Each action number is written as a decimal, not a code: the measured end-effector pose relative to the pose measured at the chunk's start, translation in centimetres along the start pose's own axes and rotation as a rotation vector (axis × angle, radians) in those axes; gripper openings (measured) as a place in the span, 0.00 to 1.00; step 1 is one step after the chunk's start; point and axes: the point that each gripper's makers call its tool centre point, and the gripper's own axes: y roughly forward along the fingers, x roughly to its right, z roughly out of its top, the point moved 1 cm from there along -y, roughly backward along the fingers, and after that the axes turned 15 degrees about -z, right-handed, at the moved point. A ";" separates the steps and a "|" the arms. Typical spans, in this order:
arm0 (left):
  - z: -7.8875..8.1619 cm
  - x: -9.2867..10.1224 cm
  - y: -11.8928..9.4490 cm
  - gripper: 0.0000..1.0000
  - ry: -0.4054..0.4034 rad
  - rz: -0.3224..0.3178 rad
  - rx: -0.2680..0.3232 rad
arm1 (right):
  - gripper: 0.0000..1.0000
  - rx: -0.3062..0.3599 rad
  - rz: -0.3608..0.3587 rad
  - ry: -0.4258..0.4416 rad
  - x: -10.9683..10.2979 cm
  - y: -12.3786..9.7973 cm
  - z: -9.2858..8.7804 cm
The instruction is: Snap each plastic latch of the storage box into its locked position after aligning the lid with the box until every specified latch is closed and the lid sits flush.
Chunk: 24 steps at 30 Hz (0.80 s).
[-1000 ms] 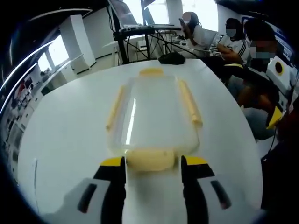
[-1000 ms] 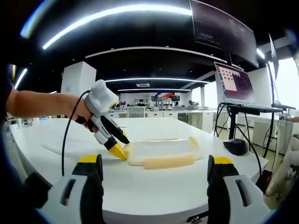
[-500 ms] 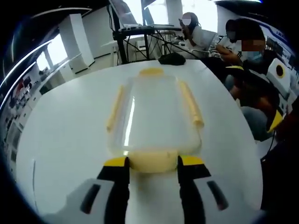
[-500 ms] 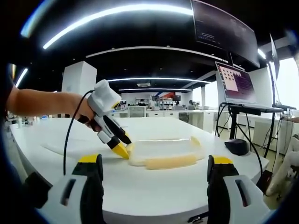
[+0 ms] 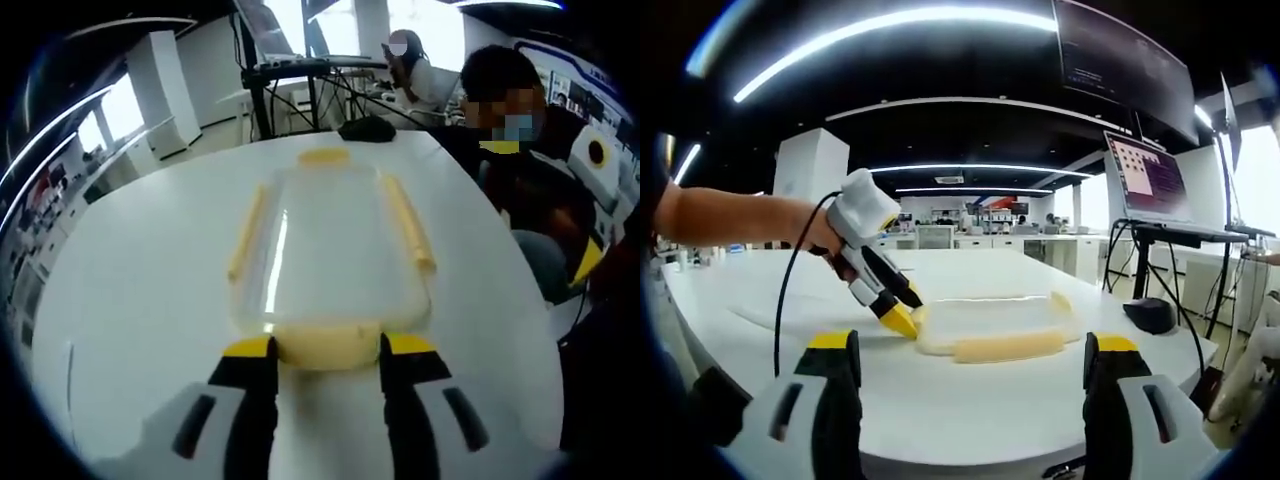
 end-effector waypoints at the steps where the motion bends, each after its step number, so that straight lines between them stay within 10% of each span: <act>1: 0.0 0.1 0.0 0.39 0.004 -0.001 0.005 | 0.92 0.000 -0.002 0.001 0.1 0.0 0.0; 24: -0.2 0.7 -0.2 0.39 0.002 -0.021 0.024 | 0.92 0.048 -0.038 -0.081 1.7 1.2 2.8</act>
